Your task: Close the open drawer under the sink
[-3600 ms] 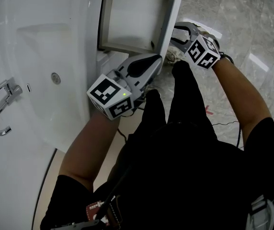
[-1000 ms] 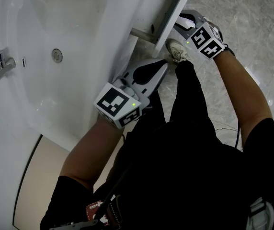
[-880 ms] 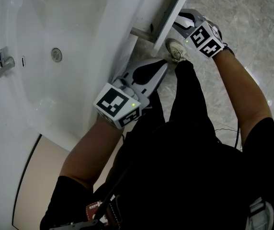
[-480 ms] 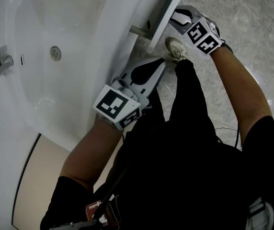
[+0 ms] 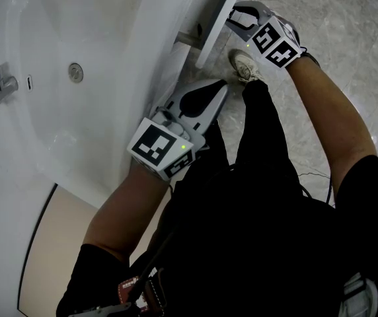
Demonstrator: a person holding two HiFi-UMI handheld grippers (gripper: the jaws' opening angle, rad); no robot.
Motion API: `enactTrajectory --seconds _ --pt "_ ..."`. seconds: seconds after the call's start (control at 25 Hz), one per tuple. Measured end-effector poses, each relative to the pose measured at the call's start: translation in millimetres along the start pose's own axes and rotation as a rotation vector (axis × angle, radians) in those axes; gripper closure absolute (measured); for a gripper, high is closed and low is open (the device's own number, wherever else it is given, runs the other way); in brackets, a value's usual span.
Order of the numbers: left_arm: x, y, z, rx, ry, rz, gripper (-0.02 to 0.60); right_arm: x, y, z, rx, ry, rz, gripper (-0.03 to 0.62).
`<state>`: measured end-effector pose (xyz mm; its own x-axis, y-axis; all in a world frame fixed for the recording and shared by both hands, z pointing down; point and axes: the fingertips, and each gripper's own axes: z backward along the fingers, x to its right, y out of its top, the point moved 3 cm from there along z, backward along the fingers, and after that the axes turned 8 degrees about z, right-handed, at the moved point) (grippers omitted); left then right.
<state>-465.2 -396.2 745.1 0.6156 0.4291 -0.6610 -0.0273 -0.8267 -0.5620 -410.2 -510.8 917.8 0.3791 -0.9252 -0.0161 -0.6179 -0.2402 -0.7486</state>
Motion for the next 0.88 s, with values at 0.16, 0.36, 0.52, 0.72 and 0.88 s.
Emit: enactTrajectory --seconds 0.16,0.36,0.52,0.72,0.88 --pt "0 -2 0 -0.002 0.0 0.008 0.581 1 4 -5 0.006 -0.002 0.002 0.456" --pt "0 -5 -3 -0.003 0.001 0.008 0.581 2 5 -8 0.021 -0.006 -0.003 0.456" --pt "-2 -3 -4 0.003 0.005 0.013 0.581 3 8 -10 0.027 -0.004 -0.004 0.456" --pt "-11 2 -7 -0.004 0.018 0.016 0.581 8 13 -23 0.034 0.012 -0.003 0.456" --pt "-15 5 -7 -0.005 0.024 0.015 0.581 9 18 -28 0.043 0.013 -0.004 0.456"
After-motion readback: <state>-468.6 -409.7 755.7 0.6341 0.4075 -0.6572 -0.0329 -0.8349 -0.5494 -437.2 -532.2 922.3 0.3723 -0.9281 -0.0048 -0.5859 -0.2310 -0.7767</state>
